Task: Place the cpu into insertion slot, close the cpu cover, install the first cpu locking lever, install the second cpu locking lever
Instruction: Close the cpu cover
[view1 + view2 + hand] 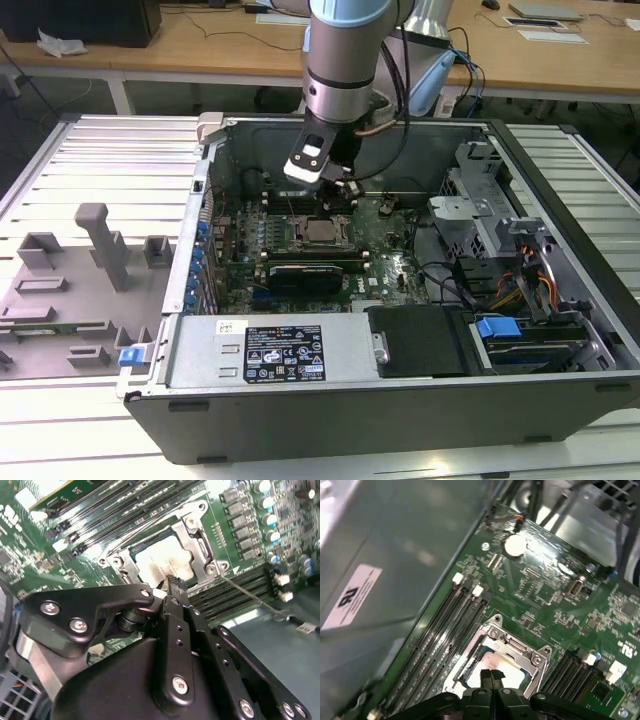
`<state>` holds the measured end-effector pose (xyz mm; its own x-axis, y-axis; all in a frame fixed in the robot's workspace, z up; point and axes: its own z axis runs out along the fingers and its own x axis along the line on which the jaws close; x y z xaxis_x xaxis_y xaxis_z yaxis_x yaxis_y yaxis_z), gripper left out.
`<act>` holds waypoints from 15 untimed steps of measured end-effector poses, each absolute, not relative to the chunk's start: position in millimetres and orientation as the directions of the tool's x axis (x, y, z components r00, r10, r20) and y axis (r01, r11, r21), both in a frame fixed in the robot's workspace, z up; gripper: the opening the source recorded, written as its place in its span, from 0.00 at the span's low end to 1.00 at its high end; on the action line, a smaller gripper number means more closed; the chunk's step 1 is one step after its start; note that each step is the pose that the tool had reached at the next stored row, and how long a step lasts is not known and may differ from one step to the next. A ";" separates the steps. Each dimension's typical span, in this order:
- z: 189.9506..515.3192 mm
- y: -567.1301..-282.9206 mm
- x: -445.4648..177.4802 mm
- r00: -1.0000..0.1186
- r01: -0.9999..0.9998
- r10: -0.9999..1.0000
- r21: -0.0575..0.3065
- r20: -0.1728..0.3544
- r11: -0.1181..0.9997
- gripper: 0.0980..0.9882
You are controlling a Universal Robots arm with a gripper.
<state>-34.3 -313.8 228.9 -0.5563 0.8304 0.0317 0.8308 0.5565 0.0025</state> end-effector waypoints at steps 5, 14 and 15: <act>228.4 -313.8 -34.3 -0.656 0.755 0.754 0.001 0.030 0.656 0.01; 227.1 -313.9 -34.3 -0.827 0.562 0.562 -0.001 0.028 0.827 0.01; 227.0 -313.8 -34.3 -0.841 0.541 0.541 -0.001 0.028 0.841 0.01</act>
